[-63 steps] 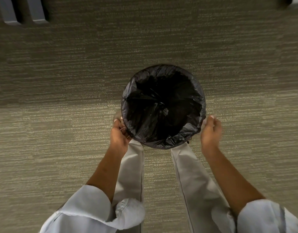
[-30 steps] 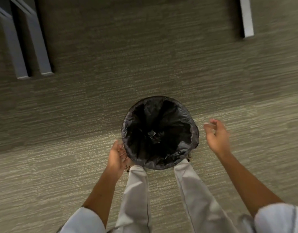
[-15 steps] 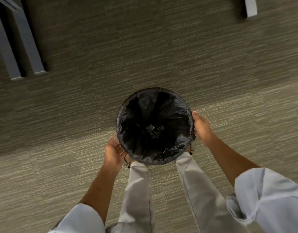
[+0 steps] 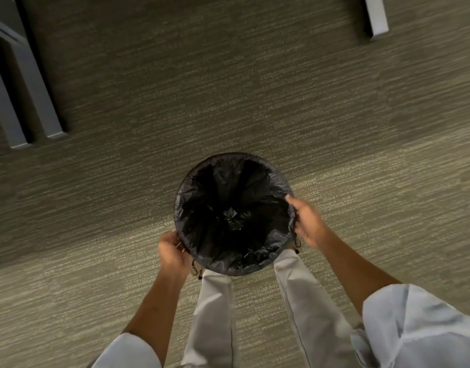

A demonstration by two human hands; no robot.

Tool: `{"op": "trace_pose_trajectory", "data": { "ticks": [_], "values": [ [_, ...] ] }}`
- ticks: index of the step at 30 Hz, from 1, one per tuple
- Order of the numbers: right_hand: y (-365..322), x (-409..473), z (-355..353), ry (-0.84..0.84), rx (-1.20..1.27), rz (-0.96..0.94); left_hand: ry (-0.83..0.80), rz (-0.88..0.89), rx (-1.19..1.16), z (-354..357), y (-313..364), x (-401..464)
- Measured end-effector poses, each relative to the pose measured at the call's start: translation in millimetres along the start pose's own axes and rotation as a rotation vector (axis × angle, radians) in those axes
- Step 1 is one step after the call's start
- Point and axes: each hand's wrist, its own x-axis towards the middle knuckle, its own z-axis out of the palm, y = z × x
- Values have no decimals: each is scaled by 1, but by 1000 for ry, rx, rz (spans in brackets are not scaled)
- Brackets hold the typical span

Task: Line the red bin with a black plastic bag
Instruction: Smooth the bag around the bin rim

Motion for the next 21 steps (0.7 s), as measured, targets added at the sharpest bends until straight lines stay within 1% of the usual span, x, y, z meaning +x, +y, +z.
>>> {"op": "trace_pose_trajectory", "data": {
  "ticks": [2, 4, 7, 9, 11, 14, 18, 21],
  "values": [
    [2, 0, -6, 84, -239, -18, 24, 24, -4, 6, 2, -2],
    [1, -2, -9, 114, -410, -60, 19, 68, 14, 12, 3, -4],
    [-3, -2, -18, 159, -561, -147, 20, 100, 32, 25, 7, -10],
    [-9, -2, -27, 180, -592, -186, 24, 83, 45, 39, 11, -15],
    [-17, -5, -41, 193, -544, -206, 12, 74, 54, 58, 15, -20],
    [-32, -9, -70, 239, -390, -229, -74, 81, 52, 101, 25, -32],
    [-68, -12, -116, 327, -142, -266, -207, 210, 159, 183, 46, -46],
    [-108, -5, -144, 416, 24, -307, -238, 261, 246, 243, 58, -57]
  ]
}}
